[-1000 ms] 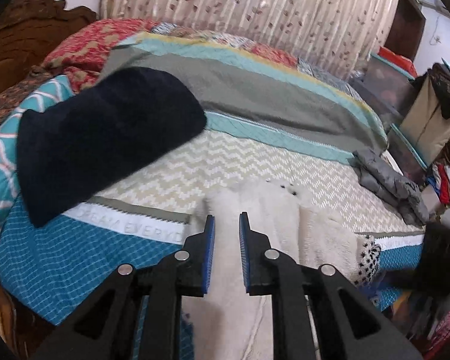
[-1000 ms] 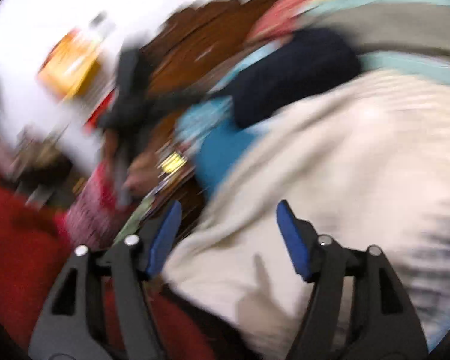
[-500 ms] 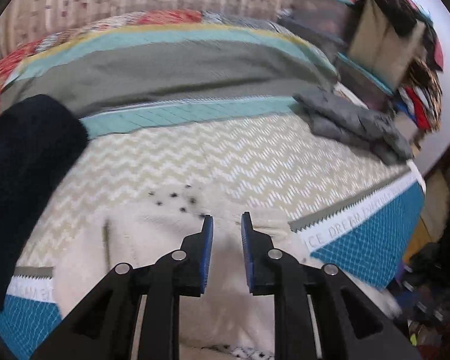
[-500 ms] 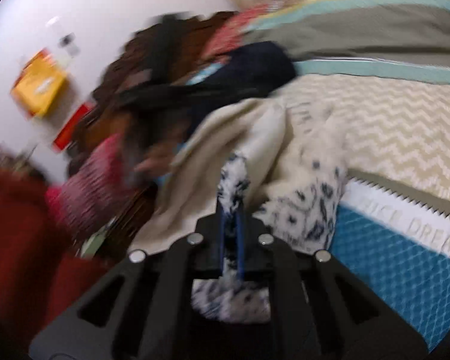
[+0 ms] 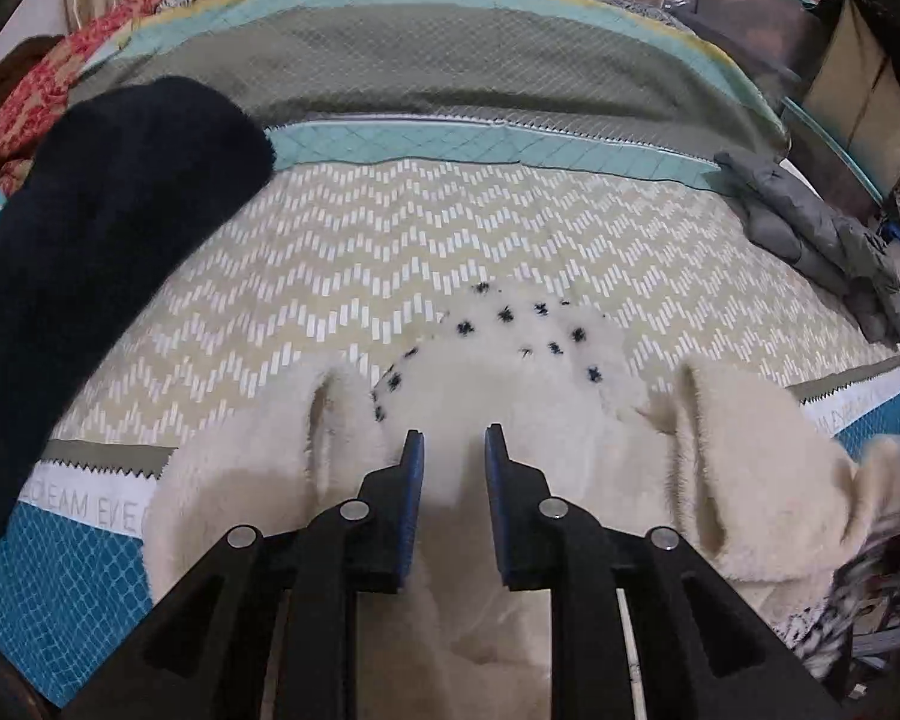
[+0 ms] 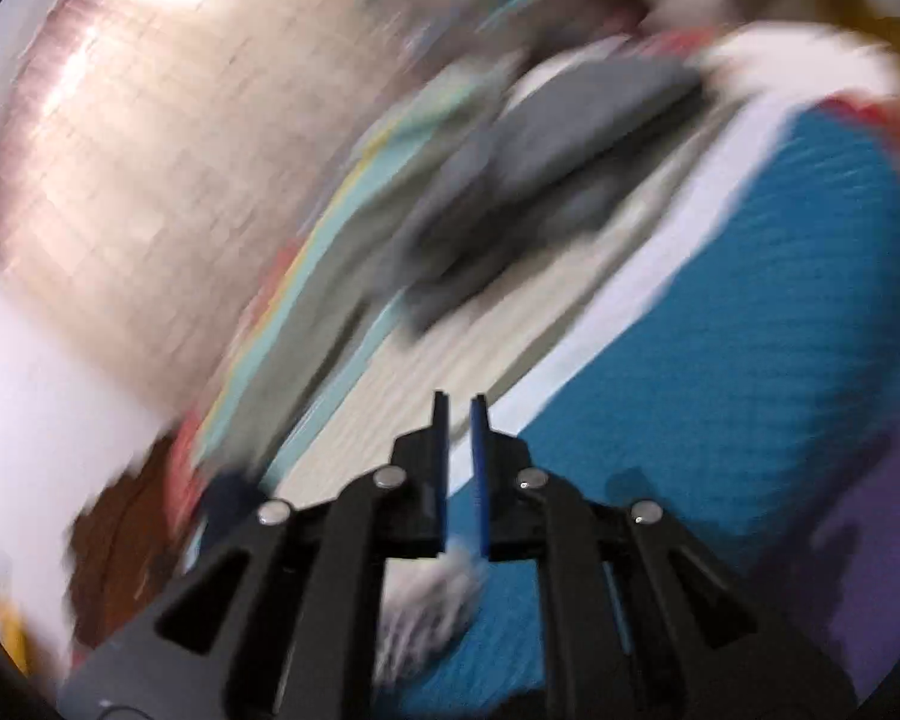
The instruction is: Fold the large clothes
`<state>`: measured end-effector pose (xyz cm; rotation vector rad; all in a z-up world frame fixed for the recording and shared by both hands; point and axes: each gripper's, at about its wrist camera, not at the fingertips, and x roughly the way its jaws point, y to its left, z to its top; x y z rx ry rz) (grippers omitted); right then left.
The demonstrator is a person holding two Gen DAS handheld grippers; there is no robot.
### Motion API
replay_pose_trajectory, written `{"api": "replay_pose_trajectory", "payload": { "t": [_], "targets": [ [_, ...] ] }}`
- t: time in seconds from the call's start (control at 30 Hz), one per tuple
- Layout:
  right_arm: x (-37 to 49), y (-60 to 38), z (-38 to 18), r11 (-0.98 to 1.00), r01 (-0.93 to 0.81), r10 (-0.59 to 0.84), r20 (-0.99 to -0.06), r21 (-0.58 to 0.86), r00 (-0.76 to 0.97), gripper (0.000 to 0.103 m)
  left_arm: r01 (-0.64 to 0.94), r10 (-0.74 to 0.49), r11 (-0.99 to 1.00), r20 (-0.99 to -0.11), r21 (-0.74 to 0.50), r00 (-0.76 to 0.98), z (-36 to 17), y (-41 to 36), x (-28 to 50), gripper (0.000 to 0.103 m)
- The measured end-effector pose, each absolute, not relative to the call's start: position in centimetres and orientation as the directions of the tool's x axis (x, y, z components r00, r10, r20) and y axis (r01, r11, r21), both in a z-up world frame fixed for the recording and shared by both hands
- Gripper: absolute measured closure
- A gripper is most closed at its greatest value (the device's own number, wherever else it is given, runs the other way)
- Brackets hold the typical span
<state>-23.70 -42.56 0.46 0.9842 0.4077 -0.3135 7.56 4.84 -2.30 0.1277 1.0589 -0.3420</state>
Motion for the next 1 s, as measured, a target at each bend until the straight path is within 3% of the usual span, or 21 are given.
{"api": "replay_pose_trajectory", "payload": {
  "t": [0.07, 0.13, 0.2, 0.3, 0.37, 0.43, 0.47, 0.5, 0.53, 0.6, 0.67, 0.73, 0.83, 0.87, 0.9, 0.93, 0.97, 1.0],
  "targets": [
    [-22.3, -40.7, 2.1, 0.609, 0.420, -0.073, -0.480, 0.673, 0.874, 0.031, 0.336, -0.198, 0.941, -0.867, -0.038, 0.458, -2.0, 5.0, 7.1, 0.079],
    [-19.3, -37.3, 3.6, 0.721, 0.342, 0.003, -0.496, 0.602, 0.868, 0.019, 0.336, -0.199, 0.941, -0.864, -0.036, 0.462, -1.6, 5.2, 7.1, 0.079],
    [-15.6, -33.3, 4.1, 0.798, 0.199, 0.150, -0.509, 0.568, 0.848, 0.017, 0.333, -0.186, 0.943, -0.863, -0.023, 0.470, -1.2, 5.2, 7.2, 0.078],
    [-10.4, -25.2, 3.6, 0.902, -0.010, 0.300, -0.613, 0.431, 0.731, 0.013, 0.330, -0.168, 0.944, -0.866, -0.004, 0.472, -1.0, 5.2, 7.5, 0.070],
    [-8.1, -19.0, 1.8, 0.949, -0.178, 0.315, -0.715, 0.262, 0.625, 0.013, 0.332, -0.128, 0.942, -0.870, 0.043, 0.476, -1.7, 4.8, 7.8, 0.058],
    [-6.6, -14.6, -0.1, 0.949, -0.297, 0.260, -0.795, 0.106, 0.549, 0.013, 0.347, -0.108, 0.937, -0.902, 0.049, 0.418, -3.4, 4.2, 8.3, 0.055],
    [-6.1, -13.6, -1.3, 0.944, -0.325, 0.232, -0.821, 0.061, 0.522, 0.026, 0.353, -0.100, 0.934, -0.912, 0.052, 0.397, -4.2, 3.7, 8.3, 0.055],
    [-5.6, -13.7, -2.3, 0.944, -0.327, 0.206, -0.840, 0.037, 0.502, 0.046, 0.362, -0.080, 0.929, -0.916, 0.075, 0.394, -4.8, 3.1, 8.3, 0.055],
    [-5.0, -15.4, -2.7, 0.951, -0.305, 0.198, -0.846, 0.044, 0.495, 0.087, 0.366, -0.049, 0.923, -0.908, 0.118, 0.416, -5.2, 2.5, 8.1, 0.055],
    [-4.0, -19.6, -1.1, 0.978, -0.166, 0.199, -0.804, 0.126, 0.561, 0.087, 0.363, -0.048, 0.923, -0.897, 0.128, 0.439, -5.2, 2.3, 8.0, 0.062],
    [-4.4, -26.4, 1.8, 0.984, 0.054, 0.093, -0.741, 0.172, 0.665, 0.087, 0.340, -0.083, 0.937, -0.890, 0.084, 0.449, -4.5, 3.0, 8.2, 0.088],
    [-5.6, -32.0, 3.3, 0.955, 0.233, -0.037, -0.708, 0.182, 0.706, 0.087, 0.296, -0.103, 0.954, -0.875, 0.047, 0.473, -3.4, 4.5, 8.7, 0.095],
    [-8.1, -39.4, 2.7, 0.846, 0.496, -0.210, -0.732, 0.197, 0.648, 0.086, 0.217, -0.142, 0.975, -0.855, -0.036, 0.498, -2.1, 7.7, 9.6, 0.095],
    [-9.1, -40.8, 2.2, 0.802, 0.554, -0.227, -0.743, 0.225, 0.629, 0.069, 0.175, -0.135, 0.983, -0.848, -0.050, 0.513, -1.6, 8.9, 9.8, 0.098],
    [-10.2, -41.6, 1.7, 0.755, 0.605, -0.246, -0.746, 0.253, 0.618, 0.059, 0.135, -0.110, 0.990, -0.840, -0.044, 0.531, -1.4, 10.0, 10.0, 0.098],
    [-12.0, -42.6, 0.9, 0.678, 0.659, -0.260, -0.733, 0.325, 0.629, 0.039, 0.075, -0.094, 0.995, -0.829, -0.063, 0.551, -0.8, 12.2, 10.1, 0.098],
    [-13.6, -43.2, 0.3, 0.614, 0.675, -0.250, -0.710, 0.409, 0.658, 0.029, 0.036, -0.103, 0.994, -0.824, -0.099, 0.558, -0.5, 13.7, 10.2, 0.098],
    [-15.0, -43.4, -0.2, 0.571, 0.672, -0.230, -0.694, 0.472, 0.682, 0.029, -0.012, -0.106, 0.991, -0.820, -0.136, 0.563, -0.1, 15.7, 10.1, 0.098]
  ]
}}
